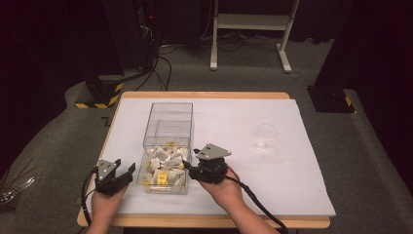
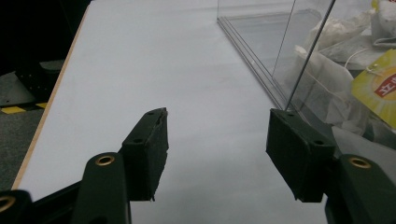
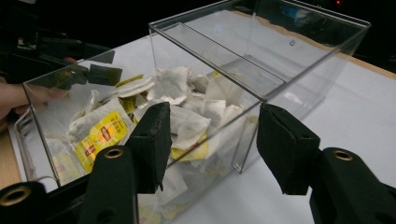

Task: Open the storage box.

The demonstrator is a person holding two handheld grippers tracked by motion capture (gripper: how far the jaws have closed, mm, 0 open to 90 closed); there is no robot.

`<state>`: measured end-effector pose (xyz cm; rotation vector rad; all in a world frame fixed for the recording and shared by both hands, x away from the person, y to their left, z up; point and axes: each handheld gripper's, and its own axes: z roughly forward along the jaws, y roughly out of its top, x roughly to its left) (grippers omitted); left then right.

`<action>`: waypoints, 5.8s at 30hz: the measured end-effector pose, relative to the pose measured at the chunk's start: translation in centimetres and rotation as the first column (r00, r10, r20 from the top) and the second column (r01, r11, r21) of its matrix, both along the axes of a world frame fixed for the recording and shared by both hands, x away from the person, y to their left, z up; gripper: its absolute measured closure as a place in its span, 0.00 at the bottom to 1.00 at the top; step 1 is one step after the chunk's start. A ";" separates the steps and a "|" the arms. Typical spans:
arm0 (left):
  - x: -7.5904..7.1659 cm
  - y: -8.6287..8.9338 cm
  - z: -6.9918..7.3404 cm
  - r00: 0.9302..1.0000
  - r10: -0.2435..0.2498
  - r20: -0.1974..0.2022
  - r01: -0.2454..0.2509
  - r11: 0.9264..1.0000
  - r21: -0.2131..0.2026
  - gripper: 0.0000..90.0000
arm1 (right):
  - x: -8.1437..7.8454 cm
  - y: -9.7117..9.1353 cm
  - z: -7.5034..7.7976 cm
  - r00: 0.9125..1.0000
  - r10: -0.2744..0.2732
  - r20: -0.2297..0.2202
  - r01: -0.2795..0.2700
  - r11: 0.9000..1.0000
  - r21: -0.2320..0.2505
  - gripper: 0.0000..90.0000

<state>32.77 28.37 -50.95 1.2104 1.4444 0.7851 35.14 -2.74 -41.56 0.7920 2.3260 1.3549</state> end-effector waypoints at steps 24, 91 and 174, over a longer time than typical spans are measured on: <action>0.0 -0.1 0.0 1.000 -0.006 0.000 0.006 1.000 0.007 0.42 | 0.5 5.6 -1.1 0.997 0.067 -0.041 -0.071 0.994 -0.088 0.58; 0.1 -0.1 -0.1 1.000 0.005 -0.002 -0.005 1.000 0.000 0.41 | 1.2 5.6 0.5 0.998 0.058 -0.038 -0.060 0.997 -0.055 1.00; 0.1 -0.2 -0.1 1.000 0.007 -0.001 -0.007 1.000 0.012 0.41 | 0.0 3.1 3.8 0.998 0.009 0.070 -0.017 0.992 0.123 0.97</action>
